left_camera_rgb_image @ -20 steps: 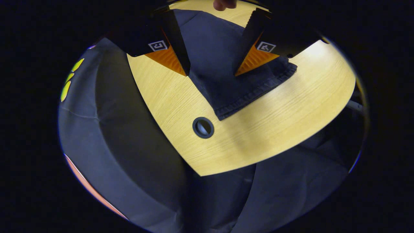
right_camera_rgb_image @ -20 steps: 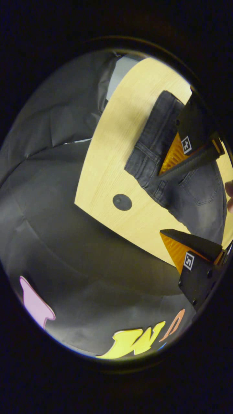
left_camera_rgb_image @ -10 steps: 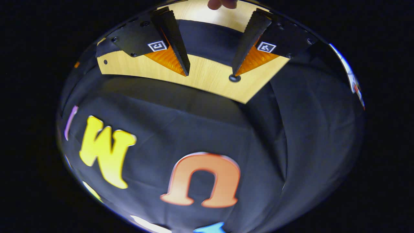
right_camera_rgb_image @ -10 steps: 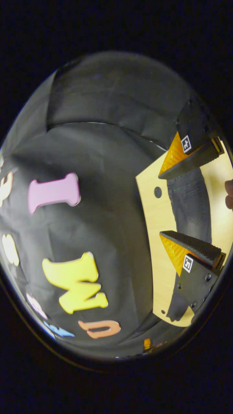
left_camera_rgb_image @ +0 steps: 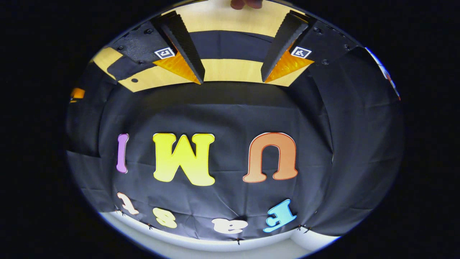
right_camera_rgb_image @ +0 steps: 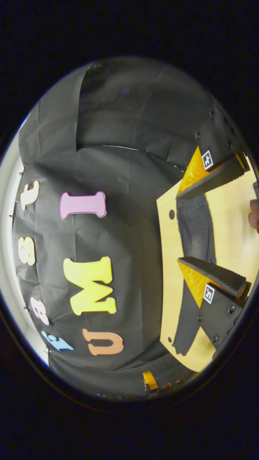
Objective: Grasp the waist and the cuffs of the jeans and fold them to make the two legs overlap; first hold the waist and fold one-third of the jeans toward the cuffs, then hold the cuffs and fold the remaining one-third in the same direction to finish folding.
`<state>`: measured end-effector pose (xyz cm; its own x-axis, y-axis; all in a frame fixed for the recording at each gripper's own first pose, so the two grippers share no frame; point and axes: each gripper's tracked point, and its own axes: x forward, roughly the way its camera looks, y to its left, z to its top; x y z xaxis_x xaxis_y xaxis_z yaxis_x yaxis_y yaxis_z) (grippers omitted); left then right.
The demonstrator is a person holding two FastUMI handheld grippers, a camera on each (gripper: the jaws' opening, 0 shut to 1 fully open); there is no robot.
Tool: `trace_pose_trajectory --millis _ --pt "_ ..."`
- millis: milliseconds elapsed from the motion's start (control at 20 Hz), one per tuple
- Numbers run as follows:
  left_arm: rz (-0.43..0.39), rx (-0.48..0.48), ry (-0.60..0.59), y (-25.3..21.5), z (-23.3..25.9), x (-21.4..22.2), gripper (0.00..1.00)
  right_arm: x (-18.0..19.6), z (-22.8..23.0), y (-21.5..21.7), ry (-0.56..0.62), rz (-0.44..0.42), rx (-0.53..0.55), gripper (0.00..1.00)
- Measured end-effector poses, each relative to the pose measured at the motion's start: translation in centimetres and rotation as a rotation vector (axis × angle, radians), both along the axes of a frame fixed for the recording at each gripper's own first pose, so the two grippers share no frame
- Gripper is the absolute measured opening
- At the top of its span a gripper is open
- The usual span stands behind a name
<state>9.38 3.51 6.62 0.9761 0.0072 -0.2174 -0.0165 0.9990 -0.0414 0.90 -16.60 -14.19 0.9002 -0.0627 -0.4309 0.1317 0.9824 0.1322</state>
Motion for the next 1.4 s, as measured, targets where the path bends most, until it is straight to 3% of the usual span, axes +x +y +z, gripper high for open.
trace_pose_trajectory --millis 250,550,600,650,750,950,1050,1100,1250,1400 --pt "0.009 -0.005 0.029 -0.8 0.0 -1.0 1.00 0.2 -5.0 -3.7 0.066 -0.079 0.042 0.98" --pt "0.044 -0.014 0.095 -1.9 0.2 -1.2 1.00 7.7 -18.8 -9.7 0.234 -0.143 0.170 0.98" --pt "0.053 -0.010 0.113 -1.9 -0.1 -1.3 1.00 8.9 -20.7 -10.5 0.254 -0.154 0.200 0.94" --pt "0.069 -0.005 0.128 -1.7 -0.3 -1.4 1.00 10.2 -22.5 -11.3 0.267 -0.173 0.218 0.99" --pt "0.102 -0.008 0.159 -1.4 -1.0 -1.5 1.00 11.4 -25.3 -13.2 0.297 -0.197 0.223 0.99" --pt "0.147 -0.009 0.206 -1.1 -2.1 -2.0 1.00 12.2 -28.5 -13.2 0.352 -0.194 0.290 0.98" --pt "0.165 -0.018 0.223 -0.9 -2.6 -2.1 1.00 12.1 -28.3 -13.2 0.348 -0.179 0.273 0.93" --pt "0.173 -0.029 0.231 -0.8 -2.9 -2.2 1.00 12.4 -28.4 -12.9 0.347 -0.163 0.275 0.98" --pt "0.191 -0.064 0.258 -0.6 -3.9 -2.3 1.00 12.5 -28.7 -11.3 0.376 -0.117 0.312 0.64" --pt "0.207 -0.083 0.269 -0.3 -4.2 -2.6 1.00 13.0 -28.7 -11.2 0.395 -0.139 0.340 0.27"
